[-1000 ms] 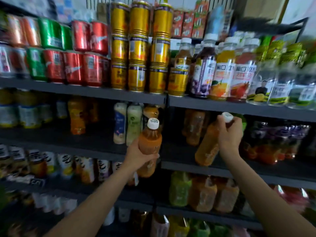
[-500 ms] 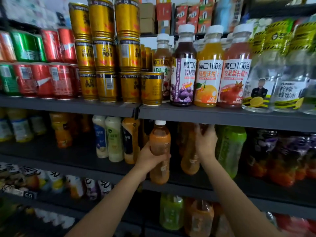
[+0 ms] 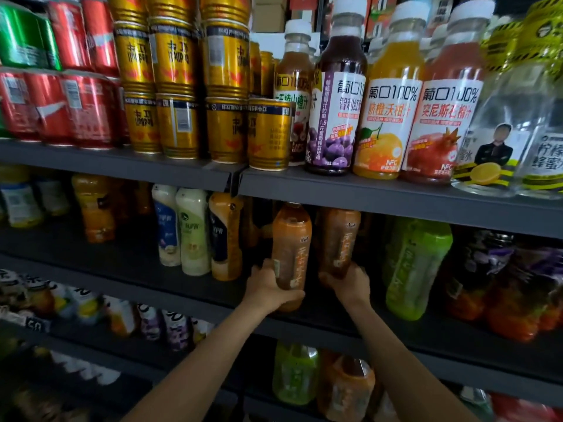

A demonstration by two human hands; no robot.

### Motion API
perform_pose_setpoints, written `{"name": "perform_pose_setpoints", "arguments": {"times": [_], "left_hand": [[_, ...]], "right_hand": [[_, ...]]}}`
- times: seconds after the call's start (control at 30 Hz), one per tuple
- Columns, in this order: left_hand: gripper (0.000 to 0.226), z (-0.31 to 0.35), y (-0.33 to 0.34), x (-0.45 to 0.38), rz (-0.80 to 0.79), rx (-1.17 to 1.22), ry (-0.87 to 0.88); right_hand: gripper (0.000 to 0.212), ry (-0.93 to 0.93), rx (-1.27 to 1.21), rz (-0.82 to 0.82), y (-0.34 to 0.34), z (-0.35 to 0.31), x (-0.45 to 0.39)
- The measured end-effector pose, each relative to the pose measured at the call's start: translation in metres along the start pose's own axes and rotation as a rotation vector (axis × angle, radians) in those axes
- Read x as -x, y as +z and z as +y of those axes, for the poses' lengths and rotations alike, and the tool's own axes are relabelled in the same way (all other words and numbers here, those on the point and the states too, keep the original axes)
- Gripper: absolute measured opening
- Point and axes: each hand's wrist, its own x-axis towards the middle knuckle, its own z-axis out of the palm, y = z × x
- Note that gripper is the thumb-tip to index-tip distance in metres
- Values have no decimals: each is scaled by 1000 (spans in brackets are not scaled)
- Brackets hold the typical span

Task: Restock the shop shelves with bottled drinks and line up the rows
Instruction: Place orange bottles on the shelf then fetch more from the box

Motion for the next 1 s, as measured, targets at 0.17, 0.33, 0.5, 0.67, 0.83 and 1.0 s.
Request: {"name": "perform_pose_setpoints", "arguments": {"times": [0.17,0.33,0.5,0.67,0.83,1.0], "left_hand": [[79,9,15,-13,108,-85,59],[74,23,24,-24,155,-73,61],[65,32,33,-36,128,1,19],[59,40,44,-48,160,76,-33],[64,47,50,-68,146,97,-55],[48,31,44,-54,158,116,98]], "right_hand": [[58,23,-4,-83,4,-4,-26],[64,8,-36,-68,1,-4,-25],[63,-36,-29,30,-6,-6,-9],[66,-1,-32,70,-10,-12,-1],[64,20,-55,97,-12,-13,6],[49,-47,-187,268,-10,-19,23]]}}
